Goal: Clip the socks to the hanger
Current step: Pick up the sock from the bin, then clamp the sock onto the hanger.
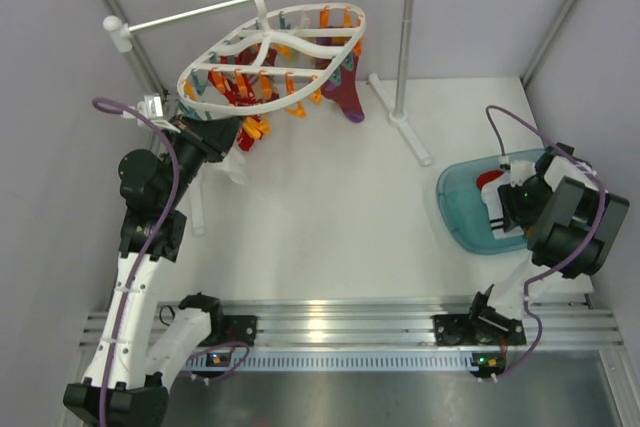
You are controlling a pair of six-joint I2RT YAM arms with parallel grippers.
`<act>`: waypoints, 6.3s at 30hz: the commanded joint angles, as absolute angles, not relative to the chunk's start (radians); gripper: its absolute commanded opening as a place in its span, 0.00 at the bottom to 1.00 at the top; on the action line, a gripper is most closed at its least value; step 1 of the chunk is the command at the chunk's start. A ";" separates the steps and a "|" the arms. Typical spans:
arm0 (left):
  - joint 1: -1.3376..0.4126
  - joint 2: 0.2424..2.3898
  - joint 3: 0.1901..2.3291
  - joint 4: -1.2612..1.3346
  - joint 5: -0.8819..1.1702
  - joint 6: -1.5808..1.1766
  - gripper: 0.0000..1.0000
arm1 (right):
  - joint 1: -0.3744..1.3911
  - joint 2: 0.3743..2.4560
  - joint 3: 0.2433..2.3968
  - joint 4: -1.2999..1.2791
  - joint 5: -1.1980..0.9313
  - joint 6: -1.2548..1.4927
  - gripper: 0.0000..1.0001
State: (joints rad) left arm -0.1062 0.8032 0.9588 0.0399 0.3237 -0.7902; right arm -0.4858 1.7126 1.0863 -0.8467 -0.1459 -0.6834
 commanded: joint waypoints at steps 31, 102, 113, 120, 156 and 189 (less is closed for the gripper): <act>-0.101 0.819 0.959 0.060 0.296 -0.789 0.00 | -0.353 1.537 1.023 -0.681 -0.724 -0.124 0.12; -0.101 0.831 0.943 0.026 0.293 -0.746 0.00 | -0.285 1.691 1.299 -1.274 -0.586 -2.005 0.00; -0.101 0.831 0.939 0.040 0.298 -0.750 0.00 | -0.364 1.439 1.589 -1.304 -0.975 -1.617 0.00; -0.101 0.828 0.939 0.046 0.299 -0.752 0.00 | -0.301 1.267 1.556 -0.686 -1.098 -0.746 0.00; -0.101 0.804 0.882 0.098 0.347 -0.753 0.00 | 0.899 1.539 1.439 -0.066 -0.252 0.591 0.00; -0.101 0.796 0.851 0.094 0.370 -0.773 0.00 | 0.925 1.646 1.588 -0.008 -0.267 0.577 0.00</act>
State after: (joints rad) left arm -0.0994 0.8017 0.8722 0.1055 0.3420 -0.7647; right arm 0.9123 1.6310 1.5200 -0.0959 -0.2733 0.5766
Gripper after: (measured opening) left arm 0.134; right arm 0.029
